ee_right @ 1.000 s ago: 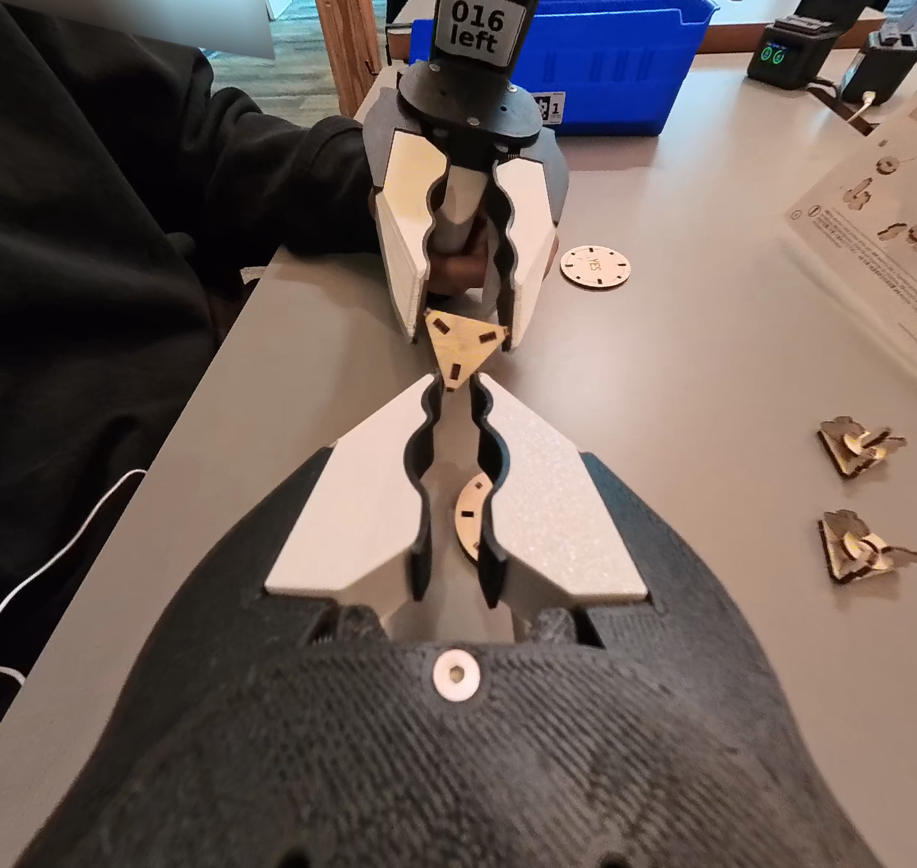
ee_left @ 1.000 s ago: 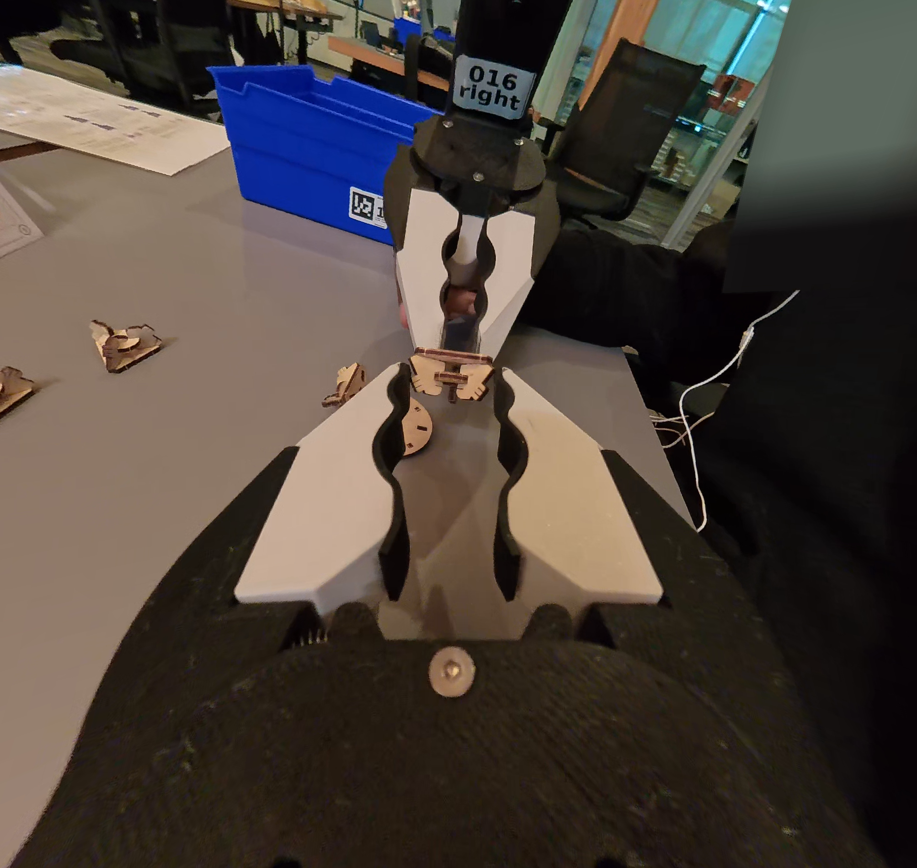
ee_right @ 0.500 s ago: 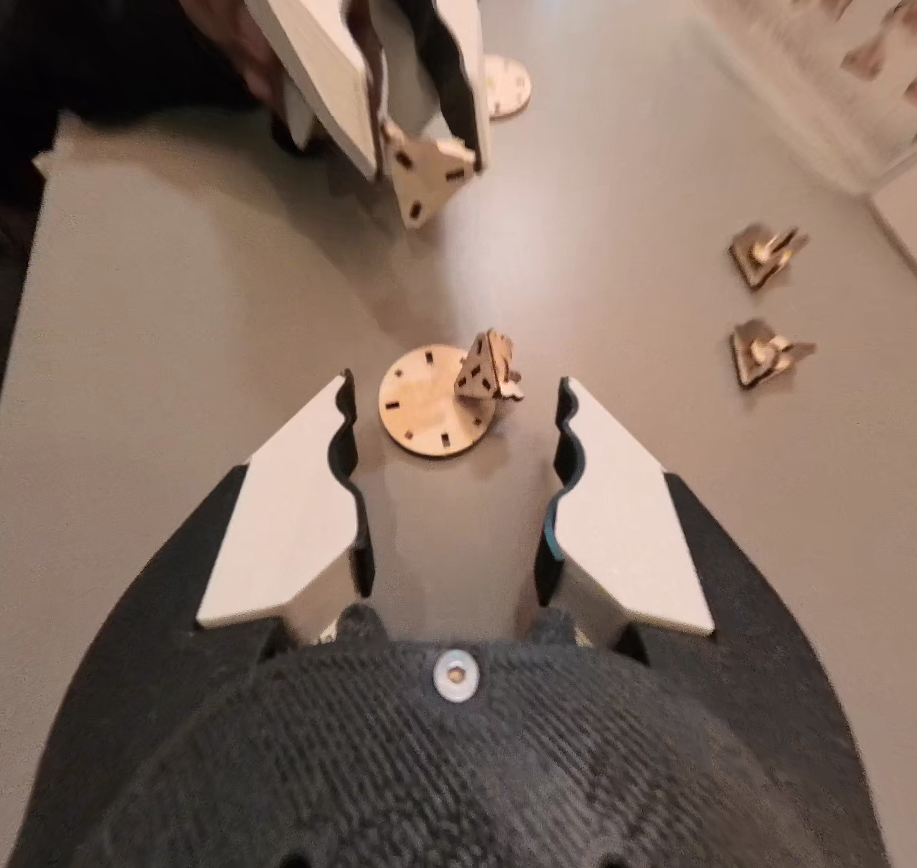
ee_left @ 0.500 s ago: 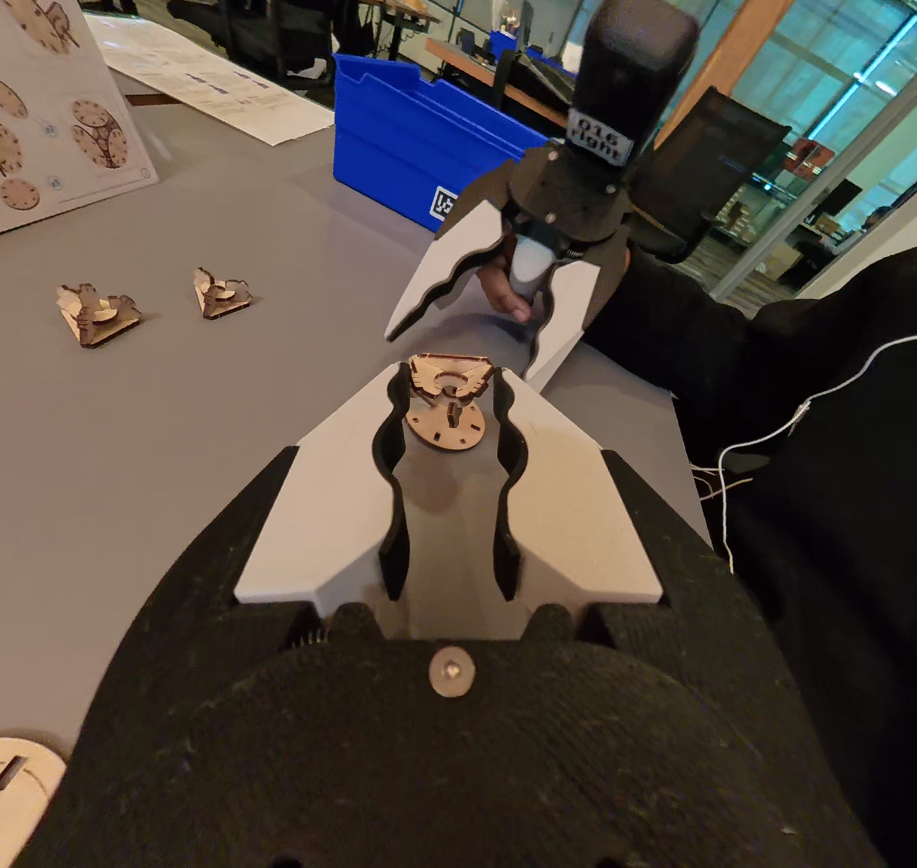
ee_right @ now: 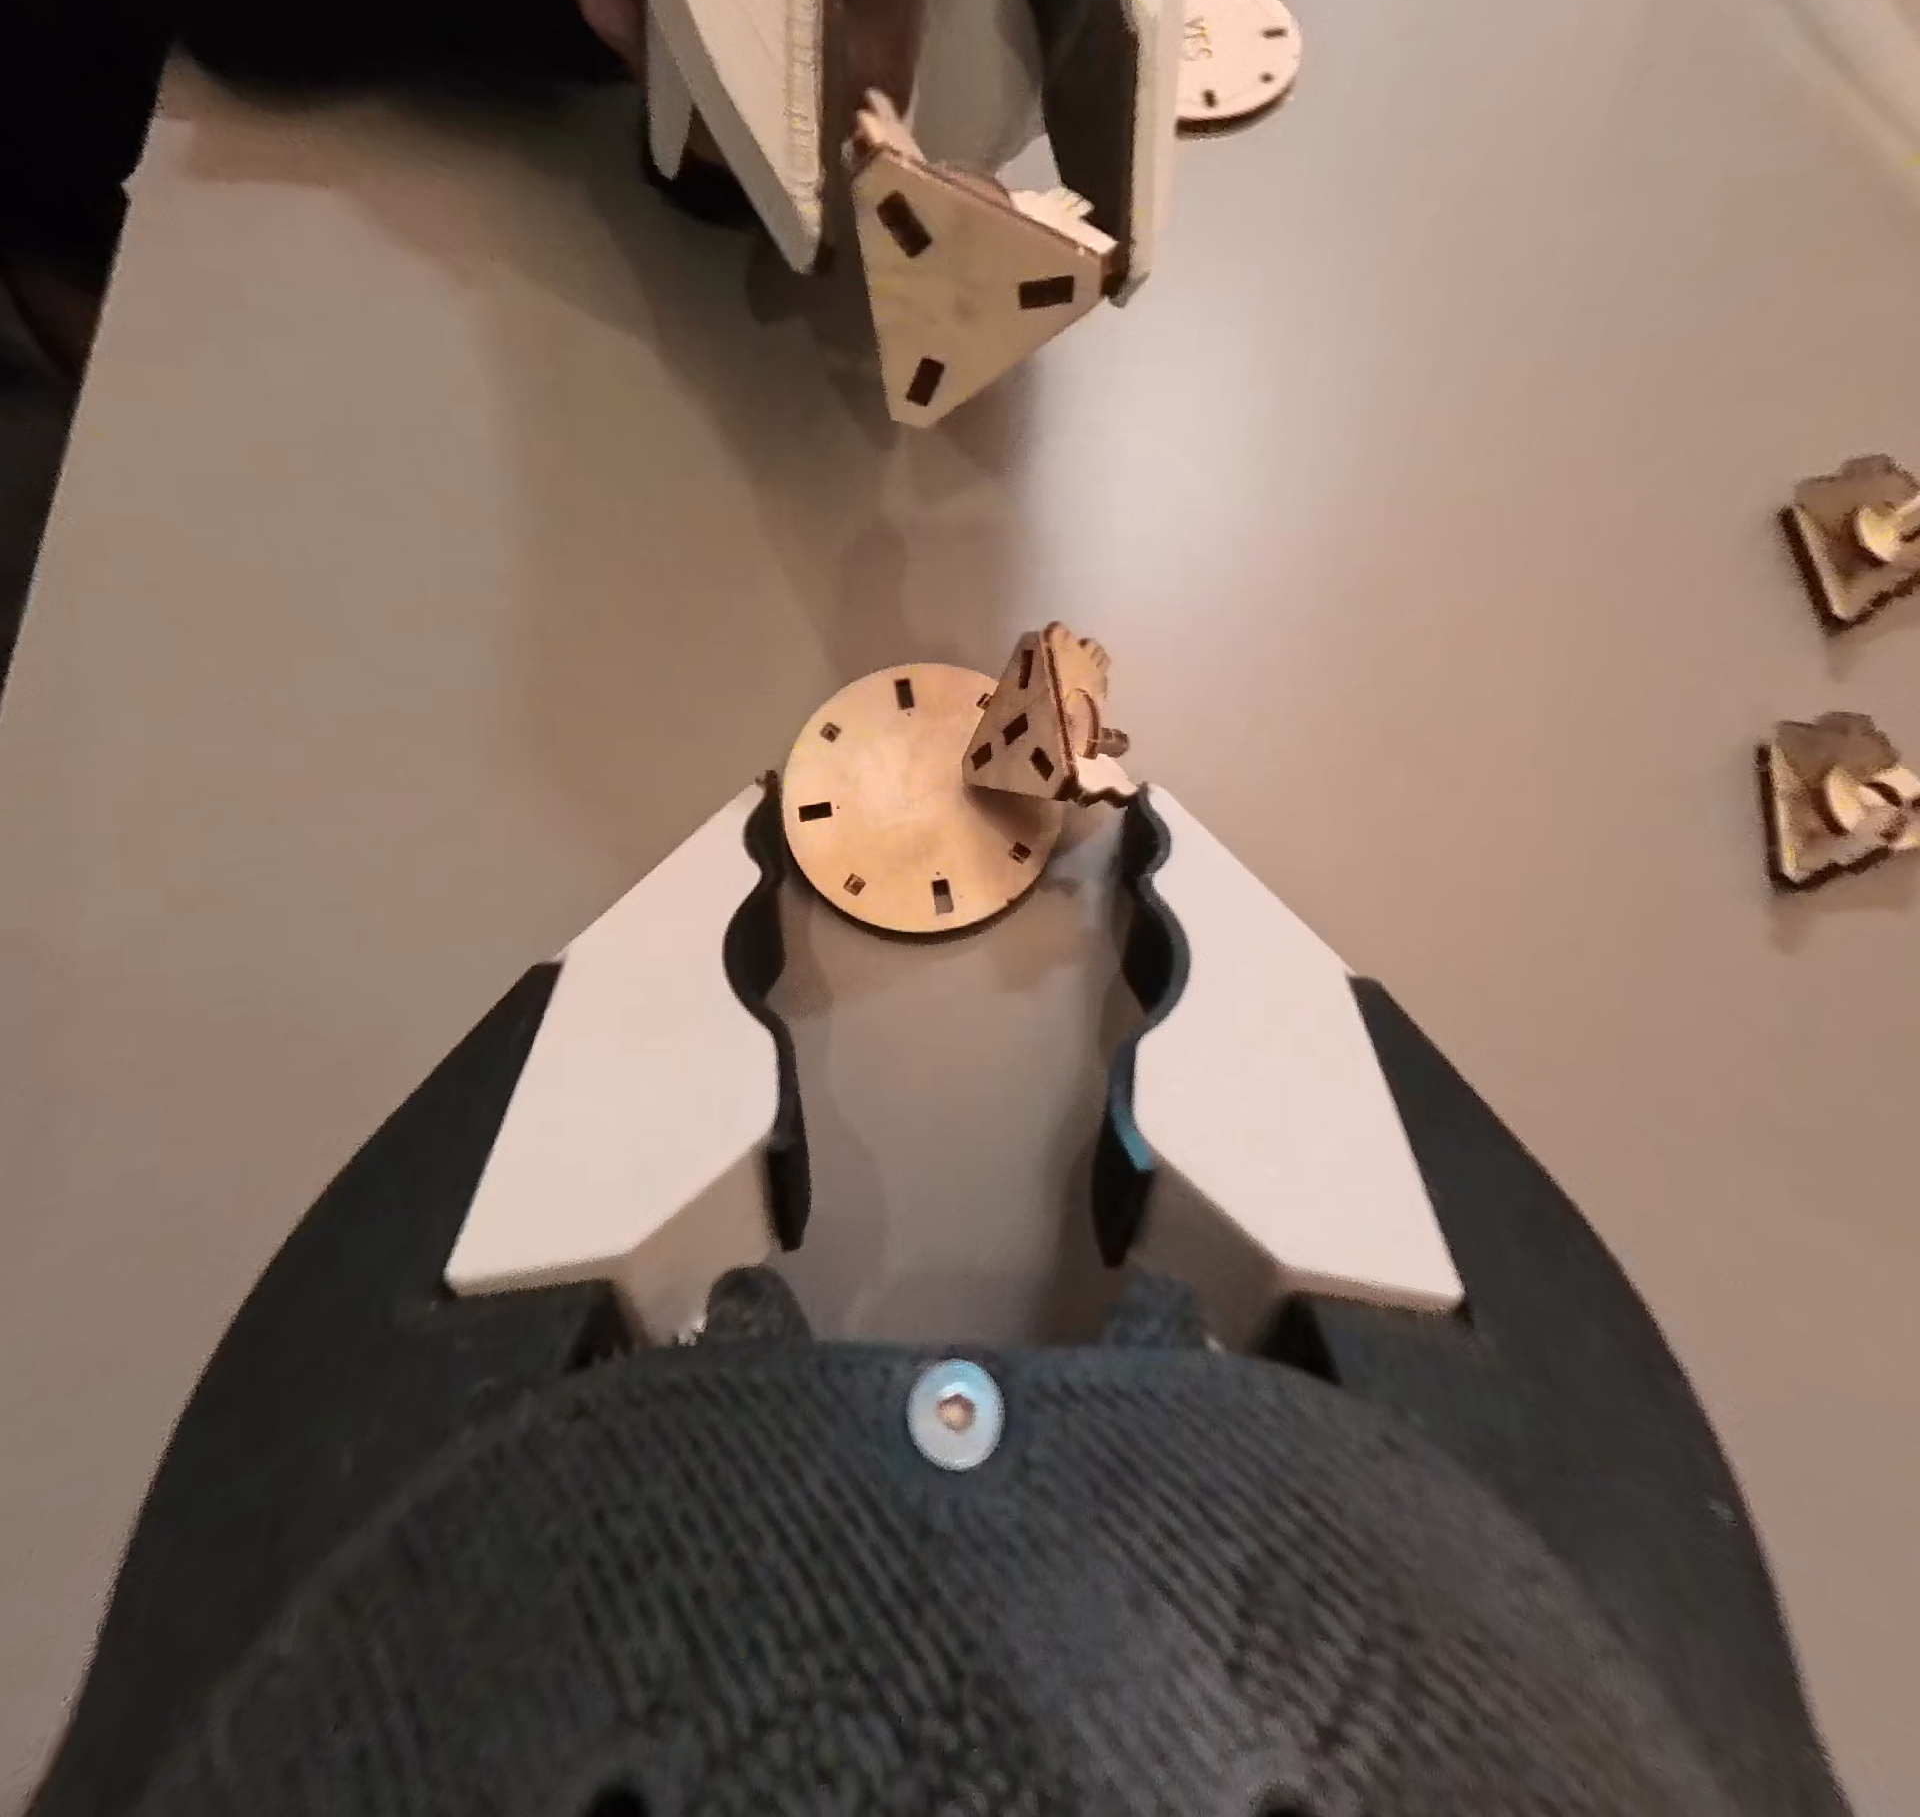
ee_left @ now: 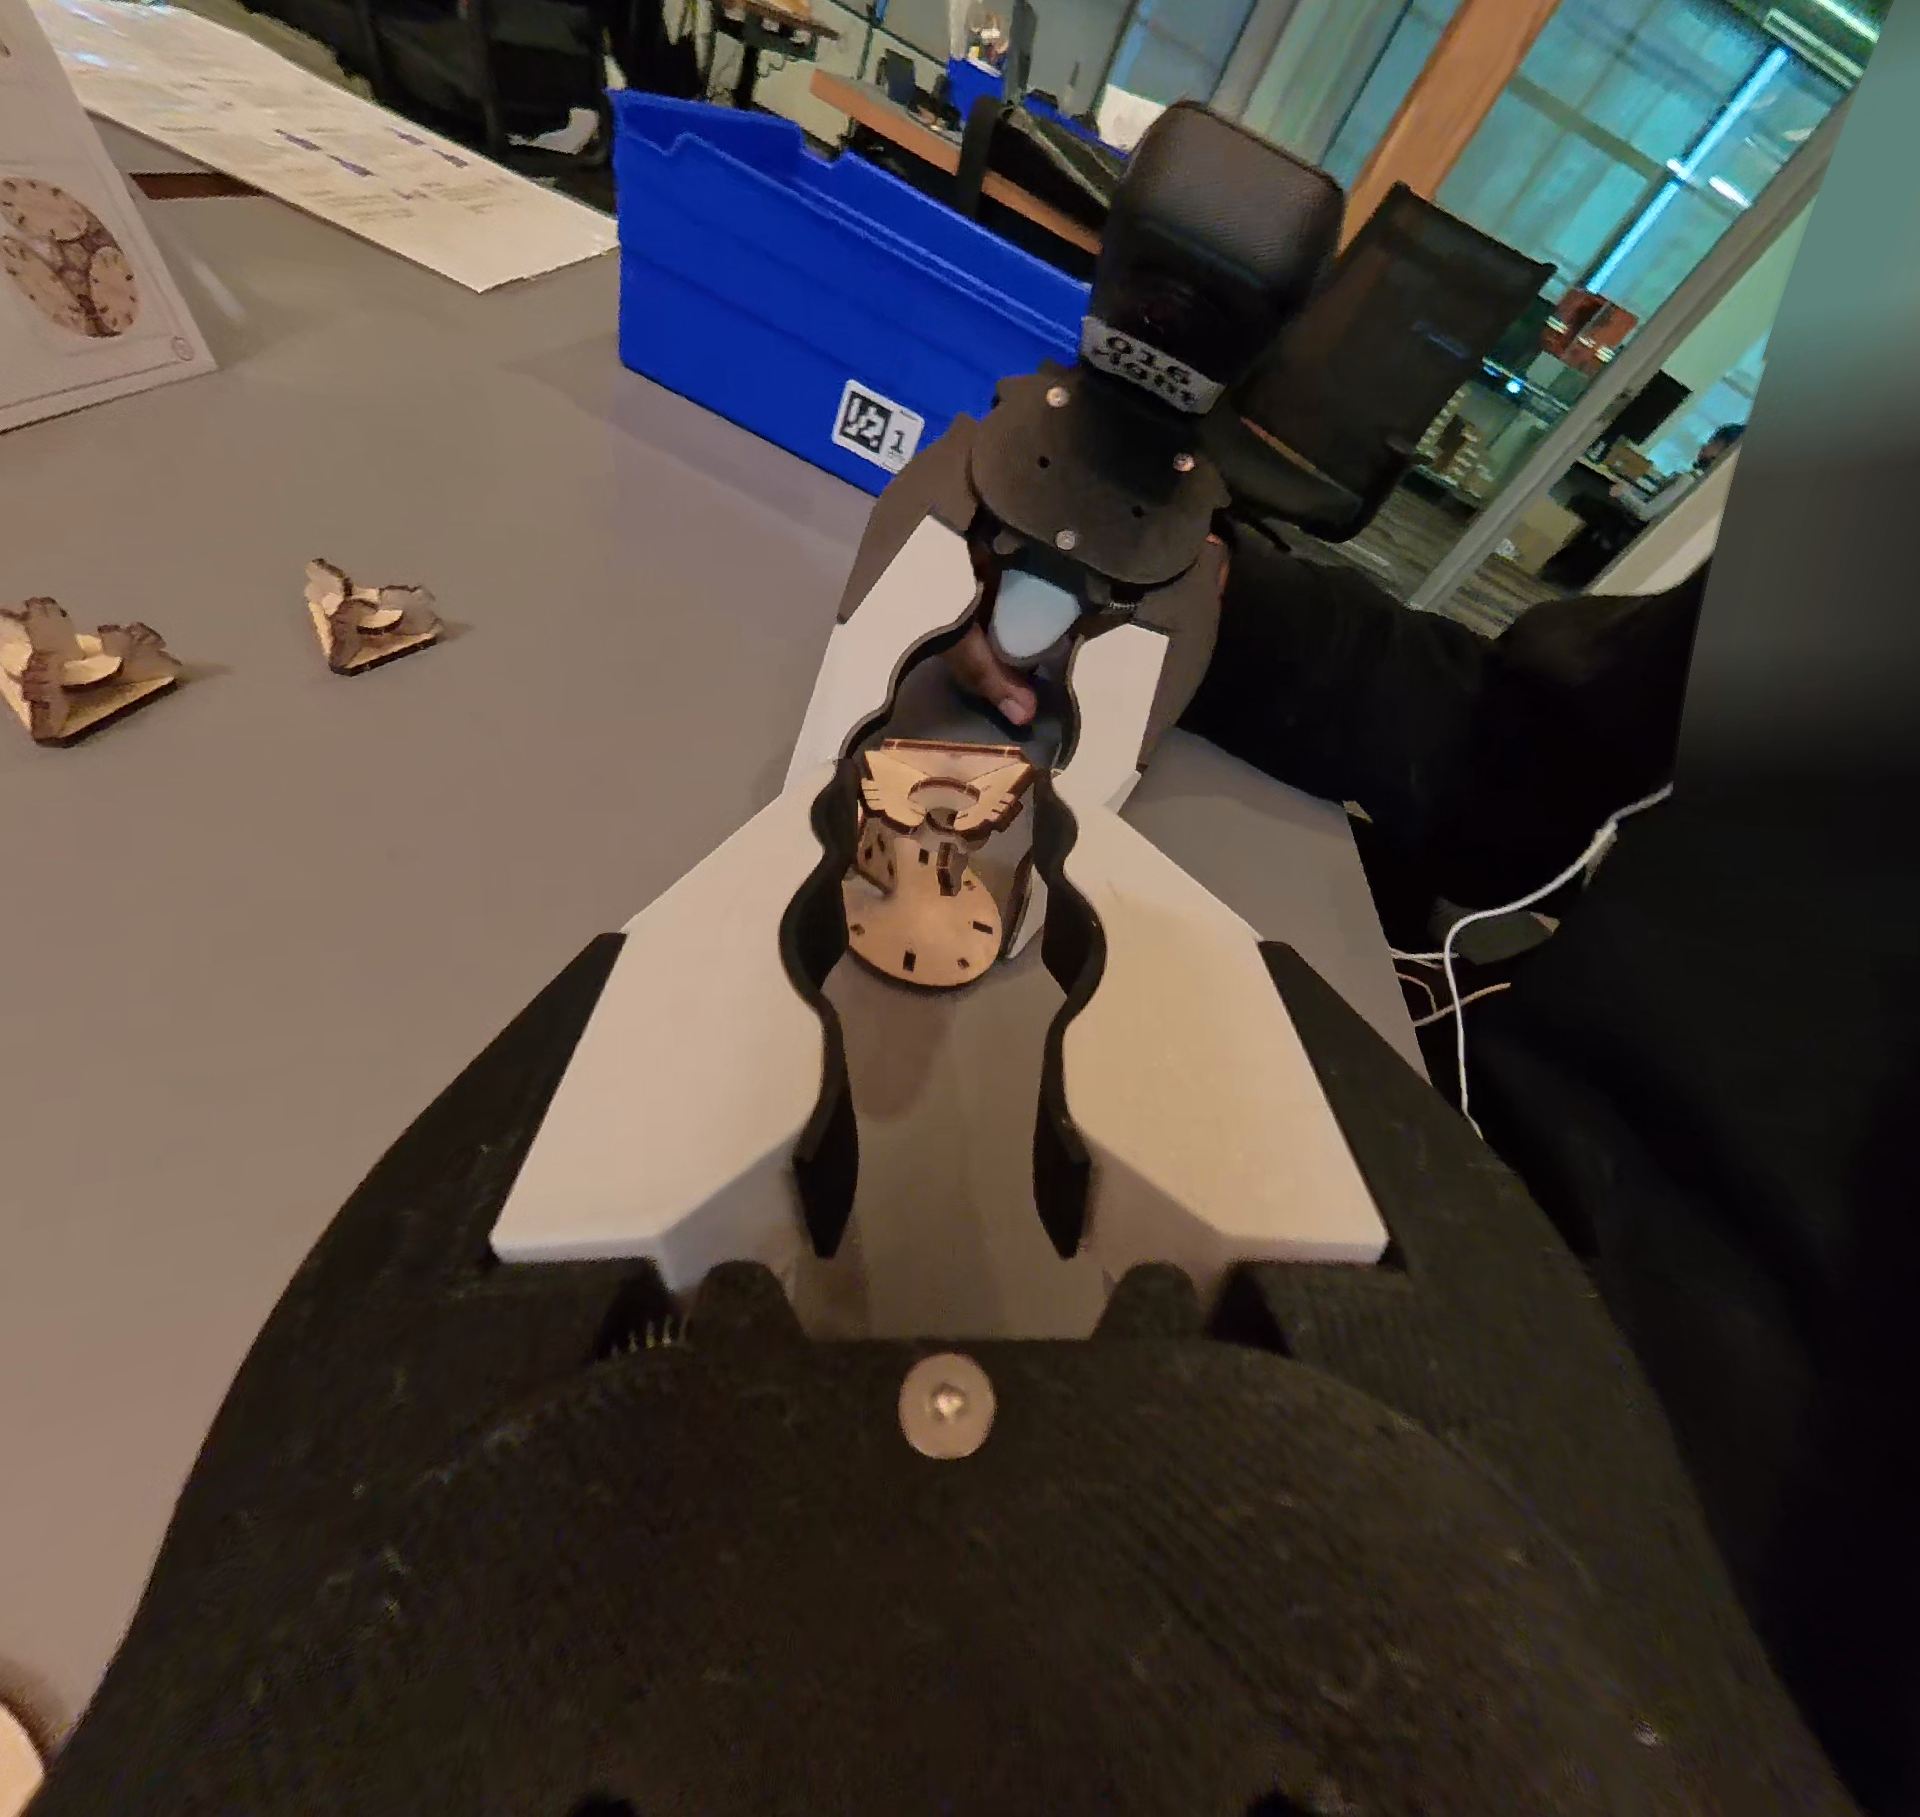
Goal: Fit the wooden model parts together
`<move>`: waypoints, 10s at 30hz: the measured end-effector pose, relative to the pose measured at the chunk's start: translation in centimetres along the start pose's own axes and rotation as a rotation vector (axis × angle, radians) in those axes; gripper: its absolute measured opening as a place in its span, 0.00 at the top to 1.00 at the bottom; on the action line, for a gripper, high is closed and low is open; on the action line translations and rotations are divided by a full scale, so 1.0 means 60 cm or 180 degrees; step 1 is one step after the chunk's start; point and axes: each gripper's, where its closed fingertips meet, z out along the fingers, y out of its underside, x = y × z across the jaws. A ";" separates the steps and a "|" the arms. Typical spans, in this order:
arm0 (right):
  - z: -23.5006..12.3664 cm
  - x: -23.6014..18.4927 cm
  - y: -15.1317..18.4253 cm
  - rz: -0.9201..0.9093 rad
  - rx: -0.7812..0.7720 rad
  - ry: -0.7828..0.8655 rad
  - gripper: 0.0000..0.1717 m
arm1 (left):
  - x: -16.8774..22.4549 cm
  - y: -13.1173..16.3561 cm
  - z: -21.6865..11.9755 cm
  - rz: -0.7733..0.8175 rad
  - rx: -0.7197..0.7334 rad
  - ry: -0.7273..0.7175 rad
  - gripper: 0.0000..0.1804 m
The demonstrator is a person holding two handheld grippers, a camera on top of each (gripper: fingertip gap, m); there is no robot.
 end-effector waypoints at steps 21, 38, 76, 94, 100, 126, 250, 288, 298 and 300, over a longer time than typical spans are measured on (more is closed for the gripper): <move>-0.089 -0.012 -0.107 -0.0019 0.1284 -0.0152 0.67 | 0.037 0.000 0.006 0.0561 0.0001 0.0130 0.82; -0.068 -0.014 -0.122 0.0699 0.1610 -0.0612 0.71 | 0.021 0.013 0.017 0.1694 -0.0215 -0.0636 0.82; -0.076 -0.014 -0.109 0.0971 0.1461 -0.0850 0.86 | -0.002 -0.015 -0.004 0.1171 0.0100 -0.0644 0.67; -0.103 -0.013 -0.130 0.2219 0.1878 -0.1851 0.86 | -0.030 -0.027 -0.022 0.0496 0.0247 -0.0452 0.69; -0.077 -0.033 -0.115 0.1692 0.1406 -0.1462 0.86 | -0.047 -0.027 -0.023 0.0311 0.0233 -0.0555 0.71; -0.017 -0.080 -0.052 0.0787 -0.0178 -0.0881 0.86 | -0.069 -0.020 -0.019 -0.0013 0.0182 -0.0761 0.73; -0.005 -0.088 -0.042 0.0477 -0.0065 -0.1287 0.85 | 0.042 0.107 0.009 0.0745 -0.1358 0.0234 0.83; -0.015 -0.106 -0.075 0.0302 -0.0055 -0.1174 0.85 | 0.076 0.091 -0.002 -0.0510 -0.1226 0.0918 0.94; -0.021 -0.112 -0.072 0.0379 0.0012 -0.1160 0.85 | 0.082 0.095 -0.001 -0.0520 -0.1264 0.0982 0.99; -0.022 -0.113 -0.072 0.0430 0.0063 -0.1164 0.85 | 0.083 0.096 -0.001 -0.0546 -0.1279 0.1000 0.99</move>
